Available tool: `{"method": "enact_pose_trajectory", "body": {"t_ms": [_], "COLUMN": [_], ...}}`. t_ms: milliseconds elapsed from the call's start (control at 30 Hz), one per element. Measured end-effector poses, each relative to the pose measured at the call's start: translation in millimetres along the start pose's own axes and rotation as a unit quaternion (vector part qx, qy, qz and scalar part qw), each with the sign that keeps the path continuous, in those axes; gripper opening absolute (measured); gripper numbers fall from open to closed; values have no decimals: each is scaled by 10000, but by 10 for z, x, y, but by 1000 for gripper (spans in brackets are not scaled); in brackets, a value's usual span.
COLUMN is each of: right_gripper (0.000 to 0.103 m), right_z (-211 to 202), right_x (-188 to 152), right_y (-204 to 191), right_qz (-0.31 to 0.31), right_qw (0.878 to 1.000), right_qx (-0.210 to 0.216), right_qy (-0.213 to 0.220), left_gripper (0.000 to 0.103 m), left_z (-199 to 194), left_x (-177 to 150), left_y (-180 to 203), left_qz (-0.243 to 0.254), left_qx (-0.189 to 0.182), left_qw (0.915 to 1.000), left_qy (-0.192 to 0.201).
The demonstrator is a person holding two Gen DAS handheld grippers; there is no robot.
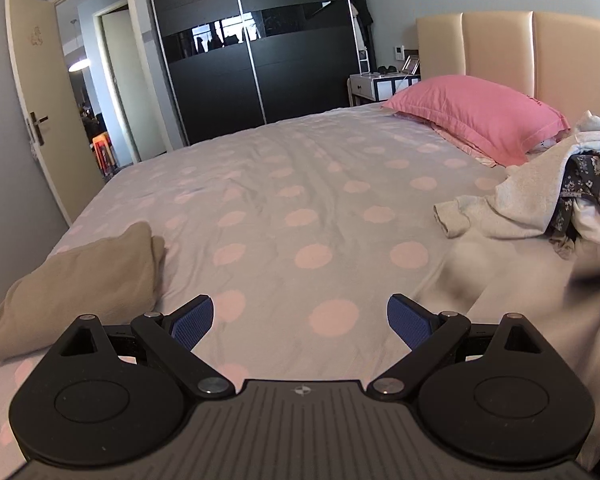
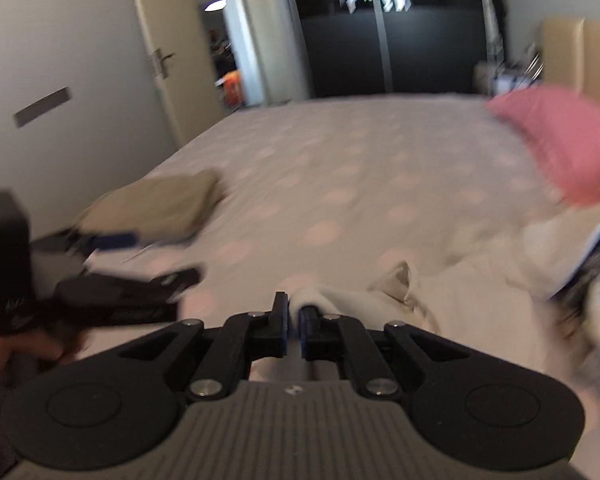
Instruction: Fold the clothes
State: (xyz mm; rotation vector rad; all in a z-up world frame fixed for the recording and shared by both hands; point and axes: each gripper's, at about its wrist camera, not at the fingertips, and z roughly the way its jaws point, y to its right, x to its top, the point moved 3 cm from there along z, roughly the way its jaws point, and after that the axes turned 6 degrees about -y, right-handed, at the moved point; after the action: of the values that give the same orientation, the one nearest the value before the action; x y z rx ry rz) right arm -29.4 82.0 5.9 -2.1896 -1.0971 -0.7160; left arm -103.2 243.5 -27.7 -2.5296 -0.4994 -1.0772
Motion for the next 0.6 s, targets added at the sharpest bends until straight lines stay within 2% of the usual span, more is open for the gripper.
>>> {"method": "enact_pose_trajectory", "body": {"t_ms": [100,133,167,233,267,300,367,400,467,600], "right_gripper": [9,10,13,25,37,42,45,57,70,70], "right_z": [323,365,374,336,308,301,230,194,128,95], "right_x": [-432,-545,-627,-761,-791,-799,-808,-820,-843,-901], "right_y": [-252,-316,-364,-414,-409,-389,-321,-278,-183,115], "right_qz": [320,349,310,266,282,295,293,301,332,590], "right_qw": [9958,9954,9959,9960,9958,9958,9962,9968,9971,9938], "right_qx": [488,498,415,327,326,311,217,73,-204,-648], "right_qy": [-699,-744,-747,-794,-807,-806,-788,-742,-658,-679], "left_gripper": [96,96,96,96,96,96,95,95,96,96], "left_z": [-67,-84,-97,-105,-109,-111,-110,-115,-99,-91], "left_x": [-125,-168,-212,-285,-320,-351,-414,-443,-491,-539], "left_y": [-61,-75,-87,-89,-89,-81,-50,-29,4,54], "left_qz": [9,20,25,16,11,1,-33,-68,-158,-345], "left_qx": [13,7,-6,-79,-117,-178,-299,-363,-528,-825], "left_qw": [10000,9999,9999,9998,9997,9995,9991,9987,9975,9945], "left_qy": [-89,-122,-151,-201,-227,-254,-313,-347,-431,-545]}}
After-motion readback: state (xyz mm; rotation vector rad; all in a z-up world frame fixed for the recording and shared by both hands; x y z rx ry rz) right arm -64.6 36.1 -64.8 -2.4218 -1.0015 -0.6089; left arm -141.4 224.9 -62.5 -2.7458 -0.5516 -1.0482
